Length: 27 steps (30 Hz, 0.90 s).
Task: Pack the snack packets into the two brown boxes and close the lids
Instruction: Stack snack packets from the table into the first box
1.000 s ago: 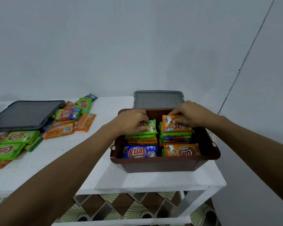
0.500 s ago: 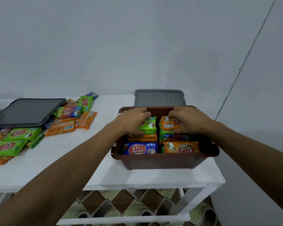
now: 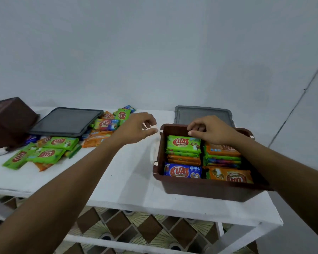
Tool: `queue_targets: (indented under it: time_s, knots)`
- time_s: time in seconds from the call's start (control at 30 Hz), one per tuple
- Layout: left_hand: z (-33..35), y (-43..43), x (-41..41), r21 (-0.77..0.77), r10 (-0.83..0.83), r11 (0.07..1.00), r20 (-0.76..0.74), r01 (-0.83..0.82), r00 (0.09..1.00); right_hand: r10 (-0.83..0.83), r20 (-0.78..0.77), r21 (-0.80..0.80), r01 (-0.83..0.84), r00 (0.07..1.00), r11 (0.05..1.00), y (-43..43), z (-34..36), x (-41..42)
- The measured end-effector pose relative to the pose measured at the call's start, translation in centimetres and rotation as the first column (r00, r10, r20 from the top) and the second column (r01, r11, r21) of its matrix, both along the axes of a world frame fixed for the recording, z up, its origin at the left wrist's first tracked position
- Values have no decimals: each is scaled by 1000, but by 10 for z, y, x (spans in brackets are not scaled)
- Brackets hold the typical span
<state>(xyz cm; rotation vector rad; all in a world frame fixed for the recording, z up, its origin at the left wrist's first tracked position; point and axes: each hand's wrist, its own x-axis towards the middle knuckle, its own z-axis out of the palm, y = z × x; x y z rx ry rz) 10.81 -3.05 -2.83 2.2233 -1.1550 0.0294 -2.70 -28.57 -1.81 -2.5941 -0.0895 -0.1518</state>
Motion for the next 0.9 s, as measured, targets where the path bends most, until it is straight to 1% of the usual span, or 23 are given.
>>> queue_targets:
  time_s: [0.1, 0.23, 0.3, 0.37, 0.43, 0.47, 0.53, 0.6, 0.67, 0.73, 0.83, 0.9]
  knots:
    - [-7, 46, 20, 117, 103, 988, -33, -99, 994, 48, 25, 8, -49, 999, 999, 33, 4, 28]
    - [-21, 100, 47, 238, 186, 954, 8, -182, 983, 116, 87, -39, -113, 989, 993, 79, 3, 68]
    - [-34, 124, 63, 303, 213, 928, 40, -215, 976, 142, 74, -49, -139, 987, 989, 105, -2, 93]
    - [-51, 141, 80, 364, 225, 899, 89, -242, 970, 159, 3, -88, -158, 987, 984, 132, -11, 118]
    - [-67, 154, 95, 445, 261, 847, 128, -290, 957, 160, -116, -162, -177, 980, 971, 155, -21, 143]
    - [-73, 159, 100, 487, 274, 817, 143, -309, 951, 142, -184, -216, -181, 973, 960, 166, -28, 156]
    - [-85, 167, 109, 549, 219, 782, 200, -295, 955, 67, -286, -313, -160, 956, 936, 184, -44, 176]
    - [-93, 173, 116, 544, 159, 795, 241, -269, 958, -20, -330, -373, -111, 944, 921, 199, -62, 186]
    - [-97, 177, 124, 501, 129, 834, 231, -232, 964, -92, -367, -382, -59, 926, 922, 208, -78, 187]
    - [-102, 179, 132, 485, 63, 856, 250, -181, 966, -138, -370, -333, 7, 919, 943, 211, -89, 183]
    - [-102, 184, 139, 461, -9, 879, 273, -123, 962, -187, -316, -191, 130, 930, 973, 214, -94, 178]
    - [-100, 188, 143, 443, -56, 894, 261, -68, 964, -223, -279, -134, 193, 934, 972, 220, -94, 173]
